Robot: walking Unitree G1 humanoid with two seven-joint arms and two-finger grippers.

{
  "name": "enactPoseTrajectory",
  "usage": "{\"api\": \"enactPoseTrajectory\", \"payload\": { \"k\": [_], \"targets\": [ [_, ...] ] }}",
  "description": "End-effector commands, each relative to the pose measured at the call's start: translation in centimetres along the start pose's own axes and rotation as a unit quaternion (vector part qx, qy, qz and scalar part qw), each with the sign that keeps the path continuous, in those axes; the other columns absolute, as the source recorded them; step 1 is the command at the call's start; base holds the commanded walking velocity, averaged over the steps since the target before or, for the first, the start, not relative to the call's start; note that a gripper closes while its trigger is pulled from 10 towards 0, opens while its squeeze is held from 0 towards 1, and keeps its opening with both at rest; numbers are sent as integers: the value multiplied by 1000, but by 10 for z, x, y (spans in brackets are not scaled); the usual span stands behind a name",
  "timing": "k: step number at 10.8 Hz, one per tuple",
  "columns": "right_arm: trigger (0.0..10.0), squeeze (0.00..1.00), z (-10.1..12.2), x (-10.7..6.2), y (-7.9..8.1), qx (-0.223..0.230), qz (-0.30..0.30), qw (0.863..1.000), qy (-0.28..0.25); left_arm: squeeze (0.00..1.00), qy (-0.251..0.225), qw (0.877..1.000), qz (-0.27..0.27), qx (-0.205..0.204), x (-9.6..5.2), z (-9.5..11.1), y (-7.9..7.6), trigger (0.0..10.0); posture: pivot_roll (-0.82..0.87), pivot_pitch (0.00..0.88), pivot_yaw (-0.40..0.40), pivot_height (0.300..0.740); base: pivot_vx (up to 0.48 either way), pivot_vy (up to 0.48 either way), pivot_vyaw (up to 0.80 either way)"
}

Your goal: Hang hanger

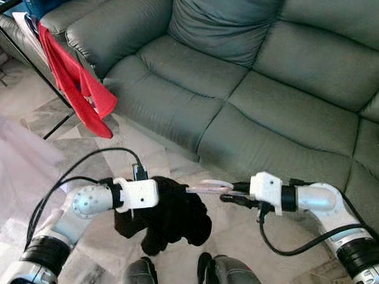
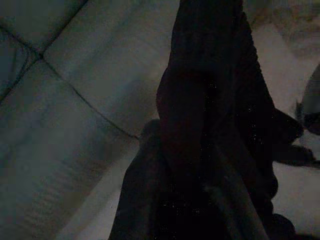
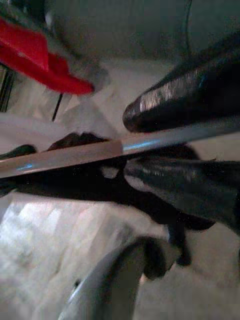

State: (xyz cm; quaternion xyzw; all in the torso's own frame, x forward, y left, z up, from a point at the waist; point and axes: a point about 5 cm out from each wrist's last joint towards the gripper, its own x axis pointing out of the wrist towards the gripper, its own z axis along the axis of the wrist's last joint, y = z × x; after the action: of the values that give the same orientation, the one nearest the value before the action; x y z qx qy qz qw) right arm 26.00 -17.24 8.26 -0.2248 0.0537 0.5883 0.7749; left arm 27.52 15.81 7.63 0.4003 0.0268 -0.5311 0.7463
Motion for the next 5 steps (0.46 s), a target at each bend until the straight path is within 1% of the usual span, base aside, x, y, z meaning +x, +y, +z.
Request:
{"api": "enactPoseTrajectory", "payload": {
  "k": [1, 2, 3, 4, 5],
  "targets": [
    [10000, 1000, 3, -1, 5, 24, 36, 999, -7, 0, -12, 1000, 19, -17, 0, 2, 2, 0, 1, 182, -40, 740, 0, 0, 0],
    [10000, 1000, 4, -5, -2, 17, 30, 999, 0, 0, -10, 999, 25, -34, 2, -1, -3, 0, 1, 182, -40, 740, 0, 0, 0],
    [10000, 1000, 9, -9, -15, 14, 1, 1000, -7, 0, -8, 998, 34, -43, 2, -3, -5, 0, 2, 179, -42, 740, 0, 0, 0],
    [10000, 1000, 15, -14, -26, 22, -26, 999, -21, 0, -4, 998, 38, -53, 2, -5, -7, 0, 1, 179, -41, 740, 0, 0, 0],
    [10000, 1000, 25, -20, -39, 41, -54, 997, -47, 0, 14, 995, 60, -73, 1, -10, -6, 0, 0, 179, -43, 740, 0, 0, 0]
  ]
}}
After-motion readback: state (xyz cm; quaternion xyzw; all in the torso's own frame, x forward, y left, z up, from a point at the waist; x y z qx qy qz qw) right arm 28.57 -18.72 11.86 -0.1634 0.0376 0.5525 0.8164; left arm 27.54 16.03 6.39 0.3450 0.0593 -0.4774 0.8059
